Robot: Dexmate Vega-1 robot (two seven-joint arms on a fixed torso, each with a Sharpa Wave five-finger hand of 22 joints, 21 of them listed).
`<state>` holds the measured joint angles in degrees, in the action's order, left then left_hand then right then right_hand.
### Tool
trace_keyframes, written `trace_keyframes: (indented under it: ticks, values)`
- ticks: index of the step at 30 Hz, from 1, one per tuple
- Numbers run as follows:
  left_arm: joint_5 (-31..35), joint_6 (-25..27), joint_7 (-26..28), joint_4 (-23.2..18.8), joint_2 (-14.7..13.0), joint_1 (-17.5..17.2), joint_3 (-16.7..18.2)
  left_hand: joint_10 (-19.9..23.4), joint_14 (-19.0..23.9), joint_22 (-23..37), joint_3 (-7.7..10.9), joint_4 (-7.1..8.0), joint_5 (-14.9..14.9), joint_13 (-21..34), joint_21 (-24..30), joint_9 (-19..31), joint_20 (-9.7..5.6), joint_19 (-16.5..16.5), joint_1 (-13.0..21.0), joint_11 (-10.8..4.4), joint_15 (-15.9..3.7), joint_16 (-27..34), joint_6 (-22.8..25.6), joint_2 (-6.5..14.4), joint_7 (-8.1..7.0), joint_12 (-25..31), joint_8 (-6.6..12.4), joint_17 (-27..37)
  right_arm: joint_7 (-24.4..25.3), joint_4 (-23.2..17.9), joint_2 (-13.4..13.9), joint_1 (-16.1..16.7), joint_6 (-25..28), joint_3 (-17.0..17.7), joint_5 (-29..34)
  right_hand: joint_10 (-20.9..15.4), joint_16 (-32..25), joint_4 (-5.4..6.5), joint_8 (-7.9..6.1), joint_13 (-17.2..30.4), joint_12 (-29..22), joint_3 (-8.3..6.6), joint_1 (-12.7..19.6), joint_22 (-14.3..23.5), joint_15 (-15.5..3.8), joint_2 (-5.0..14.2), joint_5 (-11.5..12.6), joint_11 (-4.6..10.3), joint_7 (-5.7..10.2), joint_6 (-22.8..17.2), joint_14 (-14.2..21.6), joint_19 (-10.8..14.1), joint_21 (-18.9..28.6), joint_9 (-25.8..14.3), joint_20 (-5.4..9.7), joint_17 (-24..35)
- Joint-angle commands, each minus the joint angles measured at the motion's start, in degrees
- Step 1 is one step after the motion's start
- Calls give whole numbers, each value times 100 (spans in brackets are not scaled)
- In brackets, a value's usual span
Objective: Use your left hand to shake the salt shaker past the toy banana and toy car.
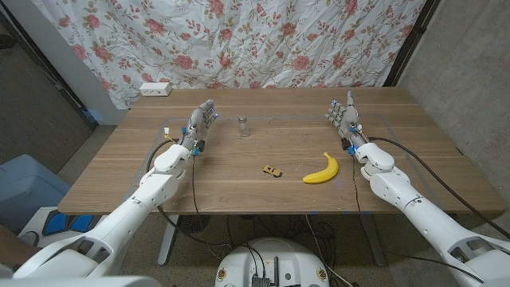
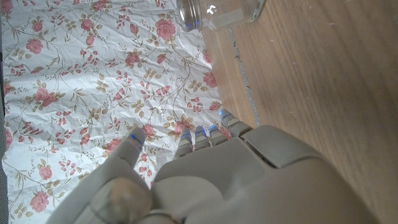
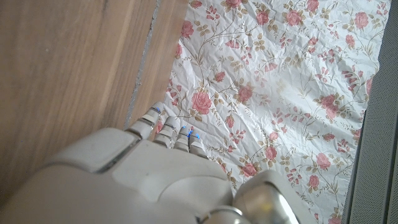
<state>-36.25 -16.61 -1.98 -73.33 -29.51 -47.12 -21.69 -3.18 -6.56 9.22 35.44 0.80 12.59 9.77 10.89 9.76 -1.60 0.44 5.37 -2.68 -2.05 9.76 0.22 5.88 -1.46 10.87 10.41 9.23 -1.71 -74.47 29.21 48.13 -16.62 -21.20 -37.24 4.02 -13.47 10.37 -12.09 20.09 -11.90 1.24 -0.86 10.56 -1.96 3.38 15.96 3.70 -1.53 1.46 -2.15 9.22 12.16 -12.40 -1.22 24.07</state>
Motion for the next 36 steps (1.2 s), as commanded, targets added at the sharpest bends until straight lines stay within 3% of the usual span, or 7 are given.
trace_keyframes:
  ticks: [1,3,4,11,24,31,36]
  values:
    - [184,-8,-181,216,-75,232,-99,43,-17,28,69,-273,-84,27,-8,18,-234,19,168,-54,-225,28,4,-9,-68,41,64,24,-1,0,1,-1,1,0,0,28,-22,31,-40,16,-42,6,-21,26,-200,580,37,1,-48,6,-36,40,36,-17,3,28]
    - [176,-7,-241,216,-87,251,-108,58,-21,29,89,-404,-118,28,-15,20,-234,19,242,-70,-236,25,30,-43,-89,38,79,25,0,-2,2,0,1,0,0,33,-21,30,-42,16,-40,6,-21,26,-208,580,37,3,-51,3,-37,42,36,-17,5,28]
    - [211,19,-220,189,-108,254,-123,116,-17,32,119,-586,-163,30,-17,22,-229,24,345,-87,-247,29,77,-77,-105,45,99,27,0,-3,2,1,1,0,0,28,-24,30,-42,16,-42,6,-21,26,-198,580,37,5,-50,3,-31,41,36,-17,4,28]
    - [295,43,-437,162,-219,322,-208,192,-29,32,149,-881,-225,33,-42,25,-140,-24,506,-162,-292,24,141,-160,-157,46,126,30,3,-9,2,3,4,0,0,26,-22,31,-41,16,-43,6,-21,26,-193,581,37,4,-47,4,-35,39,35,-17,1,28]
    - [589,-332,-989,752,-283,749,-382,316,-48,33,187,-1123,-246,38,-46,30,-63,-59,729,-281,-317,25,280,-251,-308,59,184,34,0,-2,0,0,0,0,0,38,-19,31,-40,16,-38,5,-21,26,-204,582,37,-6,-48,8,-42,39,35,-17,-4,28]
    - [522,-454,-1434,1238,-189,1015,-451,489,23,33,240,-1176,-240,41,-39,36,-8,-53,952,-428,-318,49,501,-303,-437,88,263,35,1,-3,1,1,1,0,0,37,-22,31,-41,16,-39,5,-21,26,-199,581,37,-3,-48,4,-34,39,35,-17,-1,28]
    - [631,-569,-1775,1574,-190,1242,-572,540,60,32,263,-1183,-233,43,-42,38,29,-57,1039,-448,-300,55,534,-324,-469,91,269,35,1,-4,1,1,1,0,0,36,-23,31,-40,16,-39,5,-21,26,-193,581,37,1,-47,6,-34,42,36,-17,3,28]
